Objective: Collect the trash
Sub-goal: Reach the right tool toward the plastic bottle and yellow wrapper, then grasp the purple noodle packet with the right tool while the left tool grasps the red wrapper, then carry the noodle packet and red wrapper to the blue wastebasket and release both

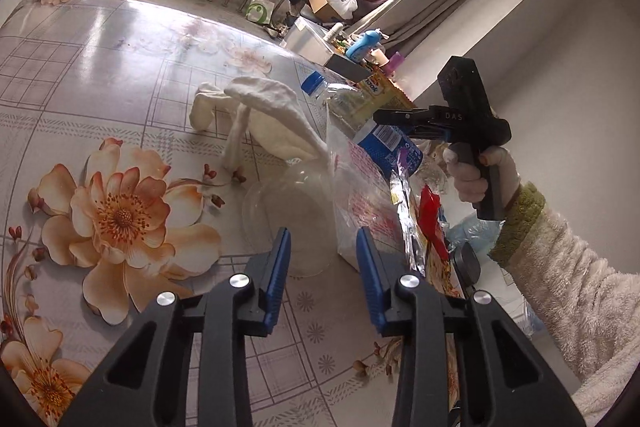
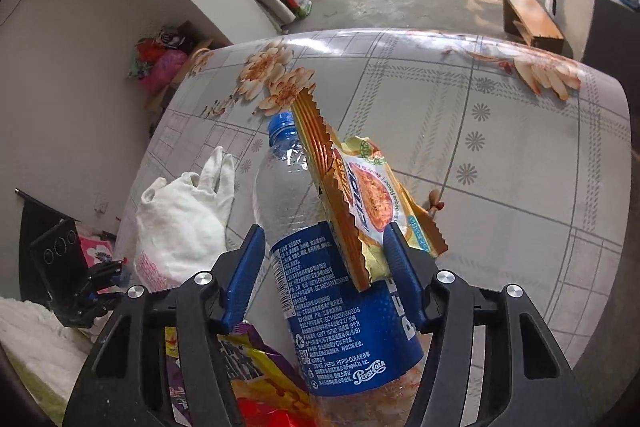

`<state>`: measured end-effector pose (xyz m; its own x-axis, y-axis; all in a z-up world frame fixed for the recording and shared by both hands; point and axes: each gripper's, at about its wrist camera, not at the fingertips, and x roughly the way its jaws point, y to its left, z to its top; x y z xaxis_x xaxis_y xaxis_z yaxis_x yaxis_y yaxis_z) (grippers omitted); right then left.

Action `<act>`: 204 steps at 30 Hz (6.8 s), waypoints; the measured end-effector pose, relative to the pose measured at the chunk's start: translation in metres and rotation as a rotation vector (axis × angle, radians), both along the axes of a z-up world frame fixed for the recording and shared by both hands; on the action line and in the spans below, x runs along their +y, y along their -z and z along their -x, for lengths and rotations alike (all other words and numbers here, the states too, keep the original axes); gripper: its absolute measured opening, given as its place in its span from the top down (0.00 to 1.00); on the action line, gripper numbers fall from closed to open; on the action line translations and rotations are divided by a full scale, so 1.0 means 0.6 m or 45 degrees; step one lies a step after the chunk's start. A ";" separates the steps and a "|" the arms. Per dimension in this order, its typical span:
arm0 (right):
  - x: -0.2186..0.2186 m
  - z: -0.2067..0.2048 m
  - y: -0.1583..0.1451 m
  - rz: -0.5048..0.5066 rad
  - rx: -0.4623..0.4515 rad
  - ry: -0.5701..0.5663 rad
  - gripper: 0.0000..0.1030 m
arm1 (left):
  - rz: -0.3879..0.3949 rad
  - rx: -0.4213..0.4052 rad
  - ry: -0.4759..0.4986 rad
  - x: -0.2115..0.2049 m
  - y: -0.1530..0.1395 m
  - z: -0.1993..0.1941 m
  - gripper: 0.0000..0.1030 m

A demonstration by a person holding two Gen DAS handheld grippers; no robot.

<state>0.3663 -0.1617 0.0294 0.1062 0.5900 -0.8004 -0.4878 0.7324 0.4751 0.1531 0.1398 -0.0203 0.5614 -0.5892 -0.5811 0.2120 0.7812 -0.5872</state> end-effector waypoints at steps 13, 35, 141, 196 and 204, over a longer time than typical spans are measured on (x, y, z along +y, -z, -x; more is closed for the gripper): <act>0.033 0.133 -0.020 0.142 -0.110 0.133 0.45 | -0.055 0.037 -0.044 0.004 0.028 0.017 0.72; -0.052 0.282 -0.136 0.158 -0.416 0.419 0.26 | -0.117 -0.098 -0.014 0.010 -0.033 0.073 0.71; -0.254 0.677 0.063 -0.570 0.020 1.270 1.00 | -0.657 -0.380 0.702 -0.406 -0.006 0.127 0.95; -0.691 0.746 0.293 -0.080 0.175 2.279 0.57 | -0.581 -0.067 1.184 -1.053 0.101 0.035 0.32; -0.610 0.695 0.132 0.138 -0.224 2.111 0.39 | -0.414 -0.322 1.063 -0.907 -0.062 0.069 0.20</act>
